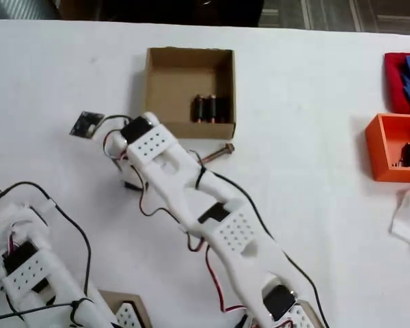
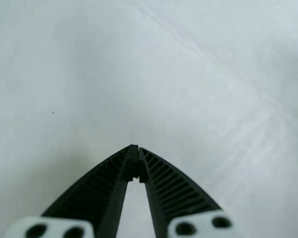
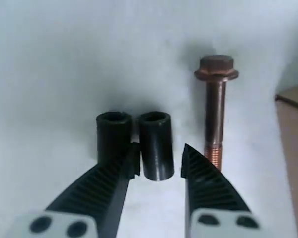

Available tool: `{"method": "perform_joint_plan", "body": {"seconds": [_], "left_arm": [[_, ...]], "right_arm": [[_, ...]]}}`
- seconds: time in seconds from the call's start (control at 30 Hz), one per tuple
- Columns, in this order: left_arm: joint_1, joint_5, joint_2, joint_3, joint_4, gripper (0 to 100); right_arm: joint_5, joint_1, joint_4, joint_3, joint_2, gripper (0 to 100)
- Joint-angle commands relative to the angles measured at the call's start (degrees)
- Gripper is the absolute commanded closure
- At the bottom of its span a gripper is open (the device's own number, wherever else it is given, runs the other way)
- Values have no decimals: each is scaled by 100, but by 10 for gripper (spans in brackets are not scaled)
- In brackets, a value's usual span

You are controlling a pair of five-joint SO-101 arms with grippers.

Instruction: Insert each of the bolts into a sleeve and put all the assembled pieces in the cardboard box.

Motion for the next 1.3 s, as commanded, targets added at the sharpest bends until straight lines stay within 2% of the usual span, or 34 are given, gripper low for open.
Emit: {"method": "perform_joint_plan", "body": {"seconds": [0.0,0.23,0.33,0.5,0.6,0.77,0.87,0.93,1.07,1.17,1.27], "left_arm": [[79,35,-79,-57,-88,965],[79,35,-79,-57,-88,965],[79,35,-79,-57,-88,965],[79,35,-79,-57,-88,965],[79,35,-79,-57,-88,965],[79,35,-79,-40,-70,960],[105,35,-44,-66,97,920],[290,9,-26,-145,299,905],[809,-545,9,-629,1090,905],[1407,-1116,466,-1376,1626,903],[2004,-1389,1538,-2440,2251,903]], "right_arm": [[53,4,-75,-18,84,872],[62,48,-207,-18,286,878],[62,48,-259,-18,268,974],[-299,198,-268,-26,163,978],[-721,409,110,-185,-286,978],[-756,462,848,-299,-1552,977],[-782,593,1138,-299,-2273,977],[-967,831,1209,-281,-2712,977],[-1073,1270,1262,290,-3697,976],[-1055,1437,1121,1310,-4787,976],[-949,1569,479,2892,-6220,977]]}}
